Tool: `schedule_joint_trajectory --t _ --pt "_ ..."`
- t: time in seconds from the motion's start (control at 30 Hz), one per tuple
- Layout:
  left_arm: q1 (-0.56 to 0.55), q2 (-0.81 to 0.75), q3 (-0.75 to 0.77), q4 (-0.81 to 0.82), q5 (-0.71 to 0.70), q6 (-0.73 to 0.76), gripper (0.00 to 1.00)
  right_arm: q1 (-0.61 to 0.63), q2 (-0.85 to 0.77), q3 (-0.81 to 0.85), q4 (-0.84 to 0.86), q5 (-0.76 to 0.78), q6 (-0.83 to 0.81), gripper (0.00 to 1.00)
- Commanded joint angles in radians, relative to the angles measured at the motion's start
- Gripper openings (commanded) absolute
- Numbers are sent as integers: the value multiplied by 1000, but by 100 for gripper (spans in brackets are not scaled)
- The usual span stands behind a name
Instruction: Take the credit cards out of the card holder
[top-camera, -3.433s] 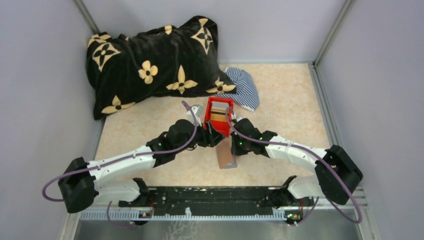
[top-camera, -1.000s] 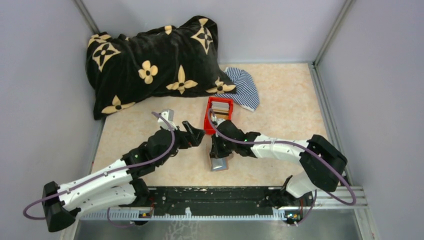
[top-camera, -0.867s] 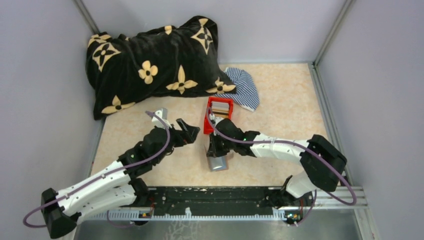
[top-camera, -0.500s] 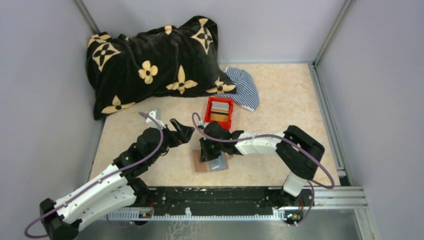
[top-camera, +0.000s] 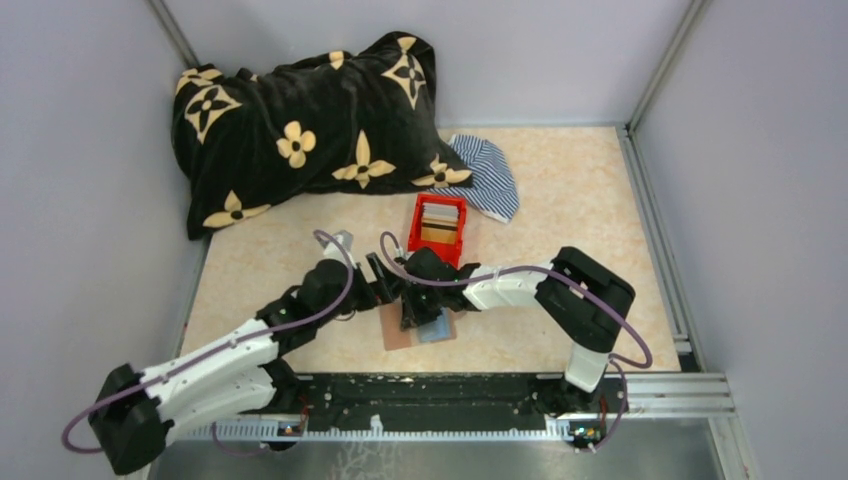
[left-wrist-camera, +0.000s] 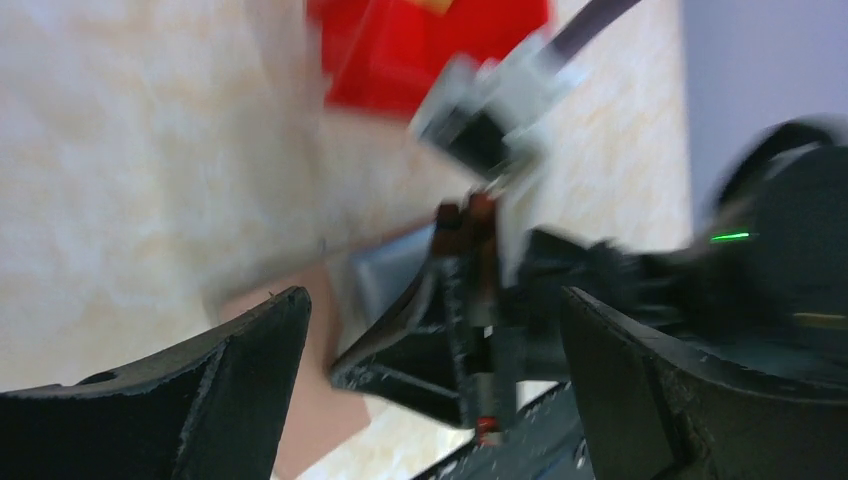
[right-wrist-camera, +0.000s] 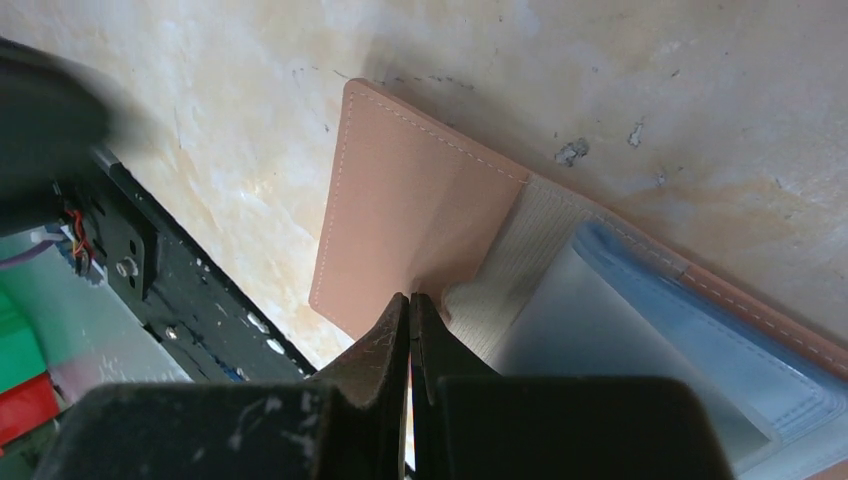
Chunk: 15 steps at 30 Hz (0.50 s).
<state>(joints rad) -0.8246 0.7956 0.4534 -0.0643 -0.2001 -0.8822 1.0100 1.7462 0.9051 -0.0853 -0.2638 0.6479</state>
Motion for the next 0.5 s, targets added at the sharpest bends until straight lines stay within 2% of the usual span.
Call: schedule_joint_trajectory --t 0.0,0.23,0.33,0.47 --pt "-23 132 -91 142 233 -158 99 0 0 15 54 4 -4 0" --pt "-27 125 -159 94 199 -218 99 -5 -6 11 77 -3 -4 0" --pt "-25 144 -195 123 217 -279 99 -6 -18 9 75 3 0 0" --pt "-12 57 -287 212 225 -345 97 -15 -76 -27 103 15 16 0"
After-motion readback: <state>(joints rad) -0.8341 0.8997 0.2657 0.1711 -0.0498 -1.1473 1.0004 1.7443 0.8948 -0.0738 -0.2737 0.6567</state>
